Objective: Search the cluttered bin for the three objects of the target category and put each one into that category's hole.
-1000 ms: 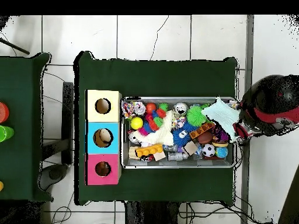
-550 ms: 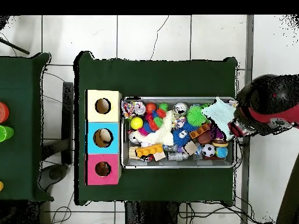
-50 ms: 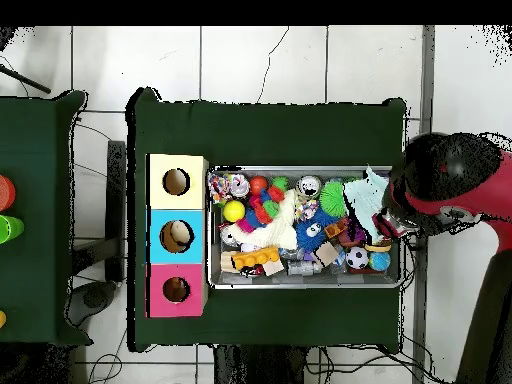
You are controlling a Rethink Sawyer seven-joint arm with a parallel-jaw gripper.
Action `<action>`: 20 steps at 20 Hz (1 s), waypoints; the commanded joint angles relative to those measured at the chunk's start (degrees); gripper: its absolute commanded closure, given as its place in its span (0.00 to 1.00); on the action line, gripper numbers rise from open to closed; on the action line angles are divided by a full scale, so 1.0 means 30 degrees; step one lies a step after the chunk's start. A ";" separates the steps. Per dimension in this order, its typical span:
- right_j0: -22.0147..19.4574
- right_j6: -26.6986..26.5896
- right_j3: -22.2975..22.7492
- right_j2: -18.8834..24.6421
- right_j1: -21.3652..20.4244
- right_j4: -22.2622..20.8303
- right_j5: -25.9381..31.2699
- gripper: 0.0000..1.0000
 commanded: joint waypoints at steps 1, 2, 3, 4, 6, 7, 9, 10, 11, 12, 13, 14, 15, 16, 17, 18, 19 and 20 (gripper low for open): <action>0.0705 -0.0420 0.3413 0.1894 -0.0491 0.0078 -0.1640 1.00; 0.0793 -0.0312 0.3281 0.1929 -0.0373 0.0082 -0.1589 1.00; 0.0881 -0.0204 0.3149 0.1964 -0.0255 0.0086 -0.1538 1.00; 0.0942 -0.0132 0.3482 0.1922 -0.0455 0.0156 -0.1687 1.00; 0.1086 0.0018 0.4002 0.1857 -0.0772 0.0284 -0.1893 1.00; 0.1137 0.0115 0.3813 0.1905 -0.0492 0.0246 -0.1935 1.00; 0.1218 0.0162 0.3912 0.1888 -0.0531 0.0305 -0.2020 1.00; 0.1223 0.0256 0.4073 0.1920 -0.0585 0.0478 -0.2183 1.00; 0.1223 0.0360 0.4150 0.1952 -0.0599 0.0656 -0.2232 1.00; 0.1222 0.0464 0.4226 0.1985 -0.0613 0.0833 -0.2281 1.00; 0.1252 0.0630 0.4196 0.1977 -0.0570 0.0956 -0.2211 0.00; 0.1273 0.0757 0.4112 0.1971 -0.0512 0.1006 -0.2077 0.00; 0.1294 0.0885 0.4027 0.1964 -0.0454 0.1056 -0.1944 0.00; 0.1315 0.1012 0.3943 0.1958 -0.0396 0.1106 -0.1811 0.00; 0.1185 0.0953 0.3744 0.2092 -0.0225 0.1218 -0.1936 0.00; 0.1103 0.1039 0.3963 0.2174 -0.0282 0.1475 -0.2146 0.00; 0.1056 0.0764 0.3101 0.2083 0.0117 0.0987 -0.1497 0.00; 0.1226 0.0789 0.2805 0.1961 0.0219 0.0702 -0.1070 0.00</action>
